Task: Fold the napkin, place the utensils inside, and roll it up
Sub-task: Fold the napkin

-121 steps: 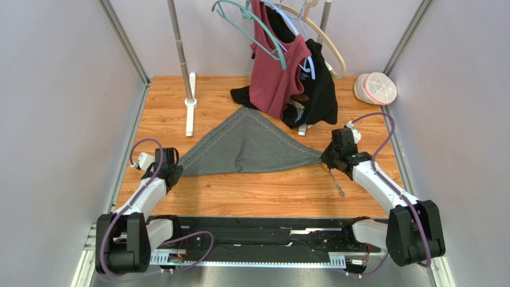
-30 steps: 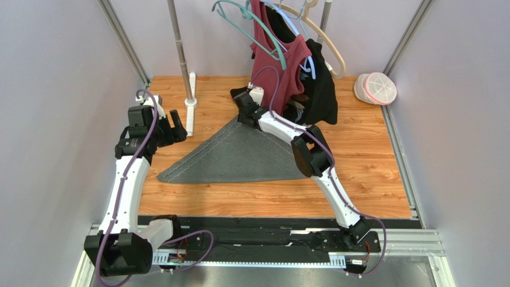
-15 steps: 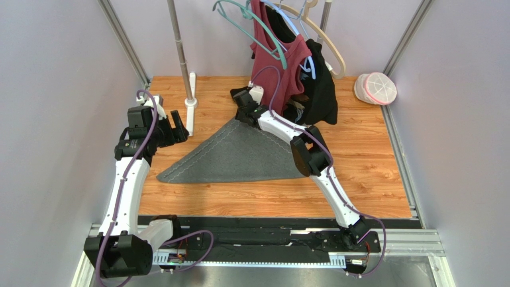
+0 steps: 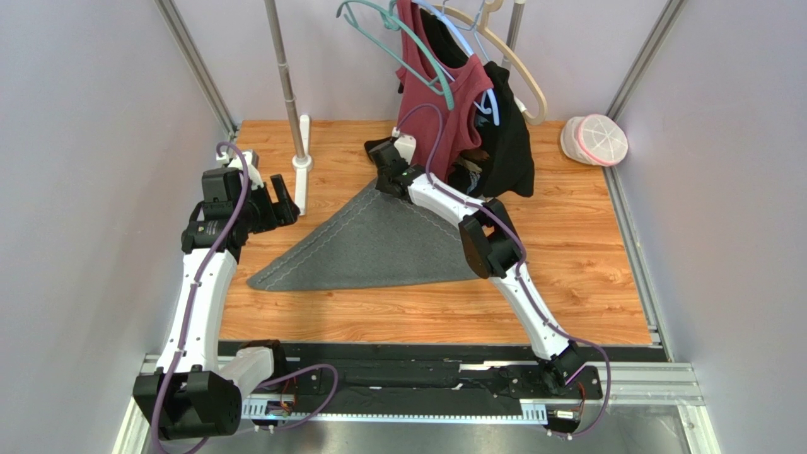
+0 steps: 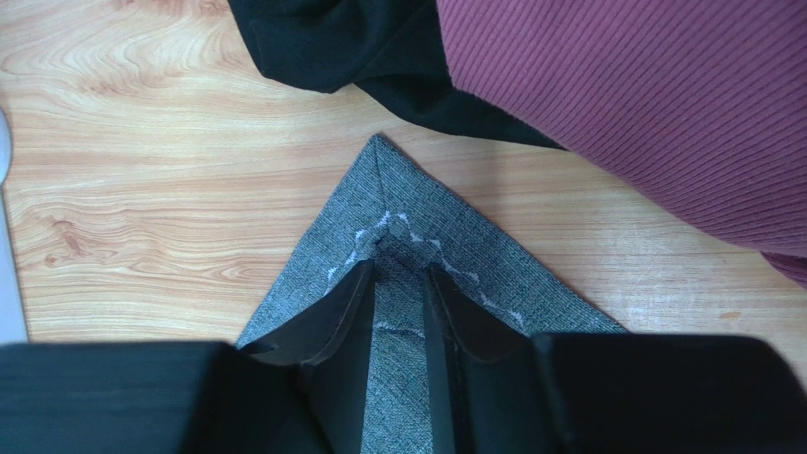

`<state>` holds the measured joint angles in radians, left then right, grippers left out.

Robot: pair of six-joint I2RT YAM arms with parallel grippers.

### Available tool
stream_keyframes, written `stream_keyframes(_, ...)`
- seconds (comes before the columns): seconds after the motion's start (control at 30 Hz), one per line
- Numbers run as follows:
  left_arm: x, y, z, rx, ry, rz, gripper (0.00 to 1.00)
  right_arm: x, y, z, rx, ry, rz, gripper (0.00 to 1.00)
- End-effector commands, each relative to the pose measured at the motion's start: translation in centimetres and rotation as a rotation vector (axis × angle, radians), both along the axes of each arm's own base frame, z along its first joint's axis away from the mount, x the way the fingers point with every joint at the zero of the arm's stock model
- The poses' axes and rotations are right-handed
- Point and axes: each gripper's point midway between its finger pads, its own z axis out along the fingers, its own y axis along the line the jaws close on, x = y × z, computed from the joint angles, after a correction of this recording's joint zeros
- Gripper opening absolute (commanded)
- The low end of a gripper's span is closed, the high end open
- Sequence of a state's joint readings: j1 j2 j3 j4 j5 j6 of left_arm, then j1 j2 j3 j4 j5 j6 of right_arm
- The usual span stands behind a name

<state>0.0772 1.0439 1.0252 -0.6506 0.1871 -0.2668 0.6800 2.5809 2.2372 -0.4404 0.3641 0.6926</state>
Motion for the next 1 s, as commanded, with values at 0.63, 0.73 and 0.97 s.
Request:
stream_keyframes(0.63,0.4,-0.5,0.8,-0.021,-0.041,-0.013,0.85,0.4,0.4,6.7,0.104,-0.188,0.023,0.0)
stream_keyframes(0.73,0.4,-0.5,0.8,-0.024,-0.04,-0.015,0.85,0.9,0.3,7.8,0.116,-0.218,0.005,0.0)
stream_keyframes(0.97,0.4,-0.5,0.7,-0.023,-0.038,-0.013,0.85,2.0,0.5,7.6,0.112,-0.237,-0.019,0.0)
